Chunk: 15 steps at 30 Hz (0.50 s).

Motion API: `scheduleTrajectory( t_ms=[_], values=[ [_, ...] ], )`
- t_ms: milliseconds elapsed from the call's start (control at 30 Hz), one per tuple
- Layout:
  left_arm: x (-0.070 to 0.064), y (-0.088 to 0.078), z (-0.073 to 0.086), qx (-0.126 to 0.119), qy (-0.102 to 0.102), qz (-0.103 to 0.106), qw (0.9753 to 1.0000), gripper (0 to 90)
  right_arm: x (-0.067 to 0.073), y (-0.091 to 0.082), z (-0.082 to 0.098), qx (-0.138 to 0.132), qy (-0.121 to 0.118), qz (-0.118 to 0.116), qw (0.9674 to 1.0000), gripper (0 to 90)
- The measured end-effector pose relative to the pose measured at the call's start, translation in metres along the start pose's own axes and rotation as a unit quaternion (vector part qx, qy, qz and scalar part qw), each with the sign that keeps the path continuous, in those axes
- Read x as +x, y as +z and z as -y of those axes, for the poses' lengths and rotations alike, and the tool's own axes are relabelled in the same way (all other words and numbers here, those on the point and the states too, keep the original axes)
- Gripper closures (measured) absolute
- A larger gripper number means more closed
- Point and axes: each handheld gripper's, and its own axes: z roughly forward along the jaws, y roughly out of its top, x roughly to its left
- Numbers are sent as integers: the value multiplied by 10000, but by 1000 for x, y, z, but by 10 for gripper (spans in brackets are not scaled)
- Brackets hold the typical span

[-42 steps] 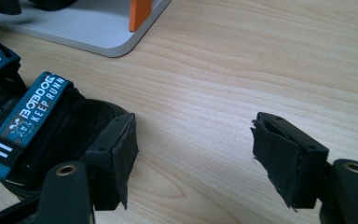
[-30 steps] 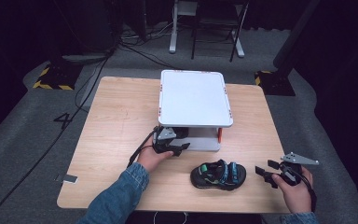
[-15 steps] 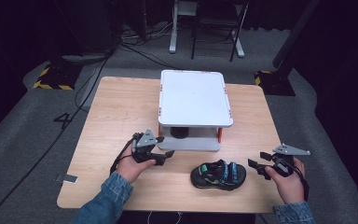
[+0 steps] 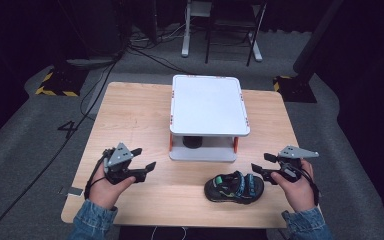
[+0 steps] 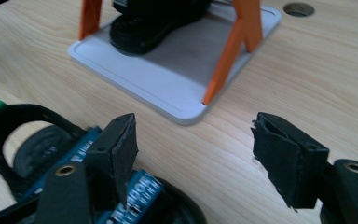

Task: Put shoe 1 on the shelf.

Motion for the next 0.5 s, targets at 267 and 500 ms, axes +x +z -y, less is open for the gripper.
scheduleTrajectory(
  t_ms=[267, 500],
  values=[
    [18, -18, 6, 108, -474, -608, 9970, 303, 25, 5, -9, 100, -325, -297, 9990, 338],
    [16, -12, 5, 105, -399, -534, 9977, 303, 47, 9, -9, 89, -516, -458, 9976, 338]
  ],
)
